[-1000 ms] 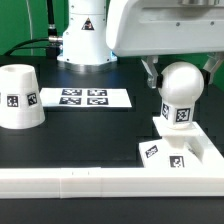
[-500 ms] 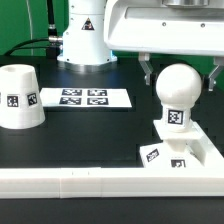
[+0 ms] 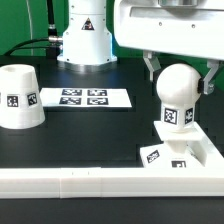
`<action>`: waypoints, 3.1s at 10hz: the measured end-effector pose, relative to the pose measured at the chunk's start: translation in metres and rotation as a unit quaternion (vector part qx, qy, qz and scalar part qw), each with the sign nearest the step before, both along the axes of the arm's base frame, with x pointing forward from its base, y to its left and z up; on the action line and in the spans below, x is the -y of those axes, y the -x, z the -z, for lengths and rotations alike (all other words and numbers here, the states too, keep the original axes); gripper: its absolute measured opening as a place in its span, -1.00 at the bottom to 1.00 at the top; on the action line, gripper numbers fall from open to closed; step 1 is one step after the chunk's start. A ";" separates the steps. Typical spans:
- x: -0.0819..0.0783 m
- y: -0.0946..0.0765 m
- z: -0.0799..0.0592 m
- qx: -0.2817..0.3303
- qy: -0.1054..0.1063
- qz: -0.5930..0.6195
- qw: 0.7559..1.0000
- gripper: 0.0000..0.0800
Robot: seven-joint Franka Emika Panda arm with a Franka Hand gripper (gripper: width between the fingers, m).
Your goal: Assemble lamp
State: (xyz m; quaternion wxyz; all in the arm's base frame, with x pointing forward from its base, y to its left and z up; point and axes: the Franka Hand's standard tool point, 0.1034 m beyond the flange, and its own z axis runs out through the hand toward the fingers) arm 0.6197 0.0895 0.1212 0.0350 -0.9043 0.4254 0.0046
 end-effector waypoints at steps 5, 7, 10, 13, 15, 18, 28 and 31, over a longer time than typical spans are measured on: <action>-0.003 0.001 -0.001 0.005 0.005 -0.167 0.986 0.74; -0.006 0.000 -0.002 0.014 0.006 -0.238 0.971 0.75; -0.005 0.000 -0.002 0.020 0.008 -0.345 0.938 0.75; -0.005 0.000 -0.002 0.026 0.014 -0.450 0.892 0.75; -0.008 0.001 -0.002 0.025 0.024 -0.514 0.857 0.75; -0.006 0.001 -0.001 0.025 0.035 -0.644 0.764 0.75; -0.002 -0.005 0.005 0.007 0.052 -0.889 0.455 0.75; -0.002 -0.003 0.007 0.002 0.051 -0.919 0.392 0.75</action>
Offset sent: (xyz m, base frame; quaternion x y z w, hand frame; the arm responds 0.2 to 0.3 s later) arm 0.0008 0.0019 0.0038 -0.0269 -0.0046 -0.1768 0.9839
